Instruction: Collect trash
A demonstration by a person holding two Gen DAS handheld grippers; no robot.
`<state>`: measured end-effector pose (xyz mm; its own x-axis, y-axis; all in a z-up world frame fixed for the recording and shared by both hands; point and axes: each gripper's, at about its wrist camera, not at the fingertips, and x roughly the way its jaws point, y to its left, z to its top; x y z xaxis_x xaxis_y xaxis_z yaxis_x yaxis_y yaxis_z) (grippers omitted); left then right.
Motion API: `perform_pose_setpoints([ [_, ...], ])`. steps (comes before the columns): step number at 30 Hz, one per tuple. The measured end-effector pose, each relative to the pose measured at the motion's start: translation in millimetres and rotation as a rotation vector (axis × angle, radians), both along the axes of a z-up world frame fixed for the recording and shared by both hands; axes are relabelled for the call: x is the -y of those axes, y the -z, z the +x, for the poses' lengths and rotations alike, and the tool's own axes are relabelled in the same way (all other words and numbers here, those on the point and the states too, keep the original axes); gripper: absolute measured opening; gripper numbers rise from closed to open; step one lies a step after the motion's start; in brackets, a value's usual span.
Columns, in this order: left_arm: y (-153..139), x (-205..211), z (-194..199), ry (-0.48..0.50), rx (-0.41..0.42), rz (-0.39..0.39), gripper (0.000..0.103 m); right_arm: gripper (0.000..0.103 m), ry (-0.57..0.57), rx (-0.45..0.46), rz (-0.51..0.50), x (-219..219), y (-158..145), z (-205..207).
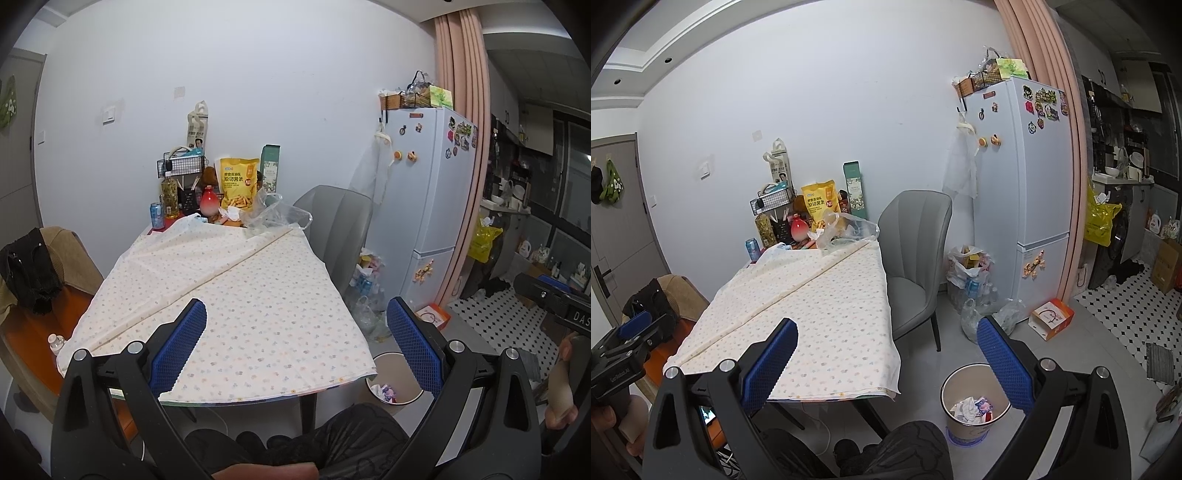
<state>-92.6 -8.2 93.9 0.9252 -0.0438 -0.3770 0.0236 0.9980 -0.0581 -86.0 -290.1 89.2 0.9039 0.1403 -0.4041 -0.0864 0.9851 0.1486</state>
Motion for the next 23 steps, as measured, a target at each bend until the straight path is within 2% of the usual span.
perform_pose_setpoints([
  [17, 13.0, 2.7, 6.0, -0.001, -0.029, -0.014, 0.097, 0.095, -0.001, -0.033, -0.013, -4.6, 13.2, 14.0],
  [23, 39.3, -9.4, 22.9, -0.020, -0.069, -0.048, 0.097, 0.095, -0.022, -0.093, -0.019, -12.1, 36.2, 38.1],
])
